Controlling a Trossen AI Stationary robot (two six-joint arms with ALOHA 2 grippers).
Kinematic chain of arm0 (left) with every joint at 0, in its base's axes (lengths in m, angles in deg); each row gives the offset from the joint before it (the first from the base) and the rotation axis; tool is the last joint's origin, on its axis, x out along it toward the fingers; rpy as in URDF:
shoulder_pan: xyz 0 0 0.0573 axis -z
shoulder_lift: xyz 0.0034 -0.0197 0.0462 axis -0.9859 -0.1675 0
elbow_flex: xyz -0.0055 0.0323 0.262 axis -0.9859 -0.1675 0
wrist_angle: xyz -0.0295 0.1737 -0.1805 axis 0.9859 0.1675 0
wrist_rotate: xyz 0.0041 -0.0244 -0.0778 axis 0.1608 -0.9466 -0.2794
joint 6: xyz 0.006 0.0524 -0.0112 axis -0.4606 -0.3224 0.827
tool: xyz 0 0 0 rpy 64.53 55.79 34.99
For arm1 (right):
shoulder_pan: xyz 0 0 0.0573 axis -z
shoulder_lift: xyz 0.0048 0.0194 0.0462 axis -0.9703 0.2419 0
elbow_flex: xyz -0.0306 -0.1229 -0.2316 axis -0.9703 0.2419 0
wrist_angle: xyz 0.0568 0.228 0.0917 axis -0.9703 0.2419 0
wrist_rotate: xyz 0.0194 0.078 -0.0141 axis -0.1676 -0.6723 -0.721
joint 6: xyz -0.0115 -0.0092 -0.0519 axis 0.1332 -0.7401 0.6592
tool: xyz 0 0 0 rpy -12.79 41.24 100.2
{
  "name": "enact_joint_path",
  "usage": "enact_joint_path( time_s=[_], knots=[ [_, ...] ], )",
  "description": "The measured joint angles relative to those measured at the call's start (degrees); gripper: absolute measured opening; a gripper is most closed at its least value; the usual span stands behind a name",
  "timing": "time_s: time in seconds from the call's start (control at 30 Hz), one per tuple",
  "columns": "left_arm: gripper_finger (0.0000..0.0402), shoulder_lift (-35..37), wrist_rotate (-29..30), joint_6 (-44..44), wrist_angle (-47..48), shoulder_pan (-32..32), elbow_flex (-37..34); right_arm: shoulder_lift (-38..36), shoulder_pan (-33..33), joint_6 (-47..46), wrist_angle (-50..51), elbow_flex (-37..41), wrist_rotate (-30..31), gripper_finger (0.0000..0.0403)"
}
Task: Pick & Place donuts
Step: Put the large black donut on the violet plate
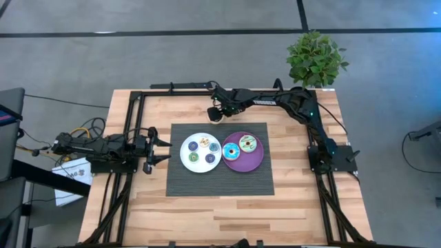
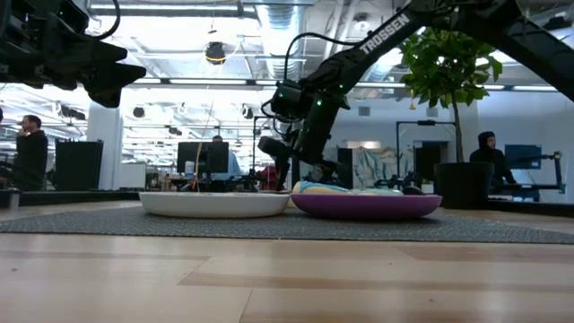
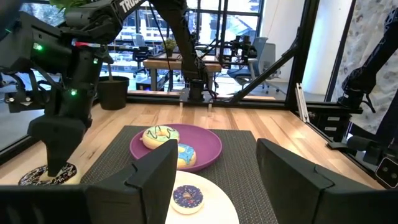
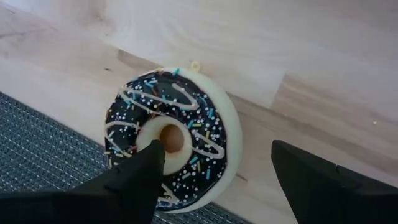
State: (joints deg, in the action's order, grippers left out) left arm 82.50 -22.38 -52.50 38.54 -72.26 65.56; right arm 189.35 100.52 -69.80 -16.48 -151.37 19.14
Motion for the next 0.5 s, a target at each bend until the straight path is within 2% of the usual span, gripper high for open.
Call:
enact_joint_path(
  time_s=[0.2, 0.5],
  knots=[
    [0.0213, 0.0, -0.01, 0.01, 0.0, 0.0, 0.01, 0.0, 0.39, 0.02, -0.02, 0.0, -2.6, 0.025],
    [0.0213, 0.0, -0.01, 0.0, 0.0, 0.0, 0.0, -0.02, 0.76, 0.07, 0.93, 0.0, -2.57, 0.0191]
  ],
)
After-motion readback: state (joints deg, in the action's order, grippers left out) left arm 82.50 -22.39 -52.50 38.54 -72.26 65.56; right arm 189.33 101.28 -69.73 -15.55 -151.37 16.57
